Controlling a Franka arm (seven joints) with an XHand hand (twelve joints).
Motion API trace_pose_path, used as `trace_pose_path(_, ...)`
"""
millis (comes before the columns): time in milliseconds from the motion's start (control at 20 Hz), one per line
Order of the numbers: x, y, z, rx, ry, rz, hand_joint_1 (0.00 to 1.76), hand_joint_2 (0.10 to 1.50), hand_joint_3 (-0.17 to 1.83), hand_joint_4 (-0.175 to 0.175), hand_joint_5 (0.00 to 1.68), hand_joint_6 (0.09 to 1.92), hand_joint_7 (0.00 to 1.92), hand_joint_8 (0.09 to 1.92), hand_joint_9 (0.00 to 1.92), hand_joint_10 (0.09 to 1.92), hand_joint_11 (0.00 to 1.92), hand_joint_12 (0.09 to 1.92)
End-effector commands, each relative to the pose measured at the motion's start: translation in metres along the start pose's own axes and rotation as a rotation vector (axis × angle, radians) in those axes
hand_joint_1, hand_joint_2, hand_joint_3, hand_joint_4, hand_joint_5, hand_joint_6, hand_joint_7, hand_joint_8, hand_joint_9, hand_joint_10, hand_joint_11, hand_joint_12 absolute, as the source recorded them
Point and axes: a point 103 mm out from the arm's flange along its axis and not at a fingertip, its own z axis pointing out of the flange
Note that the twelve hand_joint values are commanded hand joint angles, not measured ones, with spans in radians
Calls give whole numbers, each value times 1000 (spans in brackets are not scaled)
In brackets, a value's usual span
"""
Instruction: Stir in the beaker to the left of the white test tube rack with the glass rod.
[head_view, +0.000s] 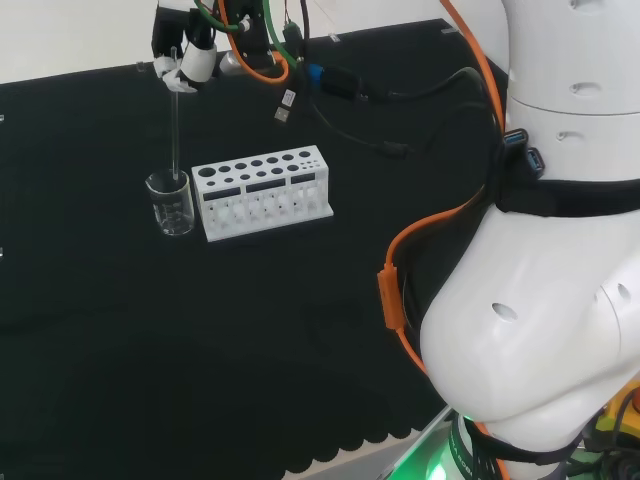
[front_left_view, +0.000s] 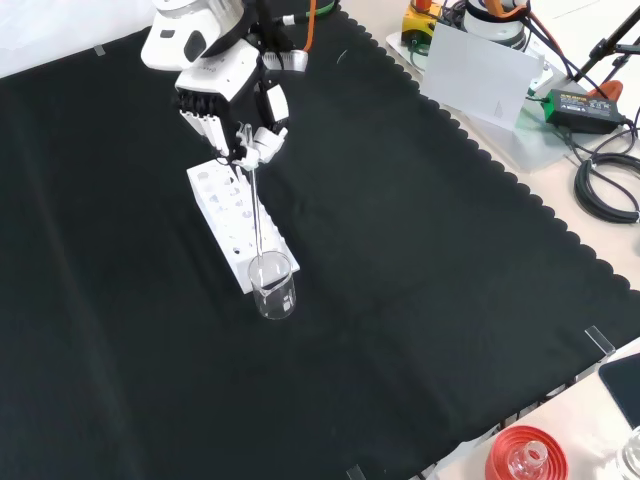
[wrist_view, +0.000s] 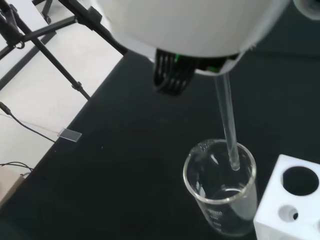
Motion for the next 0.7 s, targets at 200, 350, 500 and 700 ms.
trace_pose_path(200, -9, 4, 22, 26, 6, -1, 1338, 424, 1056, -175, 1257, 744, 1437, 766, 1912, 95, 1697, 516)
trace_pose_path(350, -12, 7, 32, 37, 11, -1, 1338, 425, 1056, -175, 1257, 744, 1437, 766, 1912, 95, 1697, 516)
trace_pose_path(500, -13, 8, 43, 17, 47, -1, 1338, 425, 1055, -175, 1257, 744, 1437, 766, 1911, 95, 1697, 516)
trace_pose_path(700, -10, 13, 51, 42, 26, -8, 1338, 425, 1055, -175, 1256, 744, 1437, 765, 1911, 95, 1697, 516)
